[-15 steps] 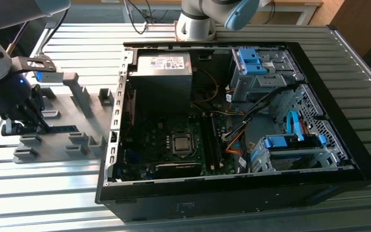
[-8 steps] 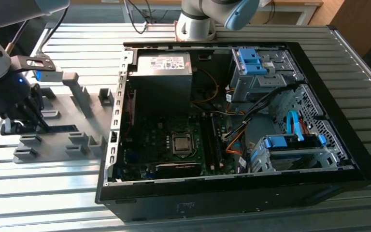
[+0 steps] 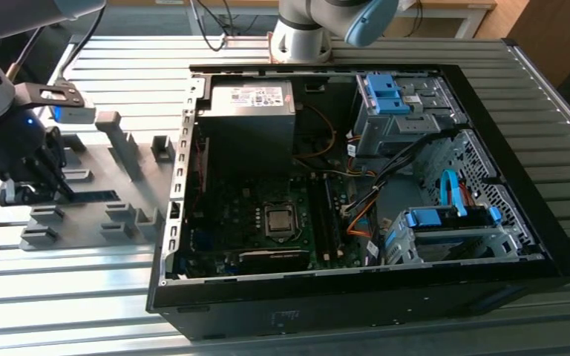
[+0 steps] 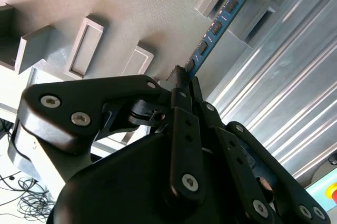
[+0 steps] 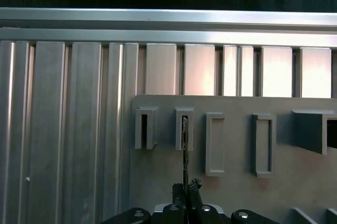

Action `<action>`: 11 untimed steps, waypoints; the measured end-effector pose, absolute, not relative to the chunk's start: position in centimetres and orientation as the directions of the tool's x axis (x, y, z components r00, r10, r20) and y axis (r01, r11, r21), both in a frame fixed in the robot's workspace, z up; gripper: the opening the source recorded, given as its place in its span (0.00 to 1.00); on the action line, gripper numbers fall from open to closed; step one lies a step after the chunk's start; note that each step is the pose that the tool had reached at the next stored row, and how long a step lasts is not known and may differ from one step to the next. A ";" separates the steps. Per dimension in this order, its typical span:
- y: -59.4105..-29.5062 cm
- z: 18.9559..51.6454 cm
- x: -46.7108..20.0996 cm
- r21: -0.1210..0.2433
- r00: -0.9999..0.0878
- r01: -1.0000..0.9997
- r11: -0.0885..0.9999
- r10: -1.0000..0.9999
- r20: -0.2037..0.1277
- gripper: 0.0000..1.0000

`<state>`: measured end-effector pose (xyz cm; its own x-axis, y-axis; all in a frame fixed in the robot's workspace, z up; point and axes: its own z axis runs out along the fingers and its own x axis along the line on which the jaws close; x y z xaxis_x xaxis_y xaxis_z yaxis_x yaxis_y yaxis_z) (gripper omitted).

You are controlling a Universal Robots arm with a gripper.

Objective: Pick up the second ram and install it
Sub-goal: 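Pick up the second ram and move it above second insertion slot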

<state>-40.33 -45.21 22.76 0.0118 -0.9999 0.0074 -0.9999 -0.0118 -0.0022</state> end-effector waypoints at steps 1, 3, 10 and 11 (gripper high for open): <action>-45.2 22.8 -40.3 -0.002 0.012 -1.000 -0.012 -1.000 0.007 0.14; -45.2 22.8 -40.3 -0.002 0.012 -1.000 -0.012 -1.000 0.007 0.14; -45.2 23.0 -40.3 -0.002 0.012 -1.000 -0.012 -1.000 0.007 0.14; -45.2 23.1 -40.3 -0.002 0.012 -1.000 -0.012 -1.000 0.008 0.14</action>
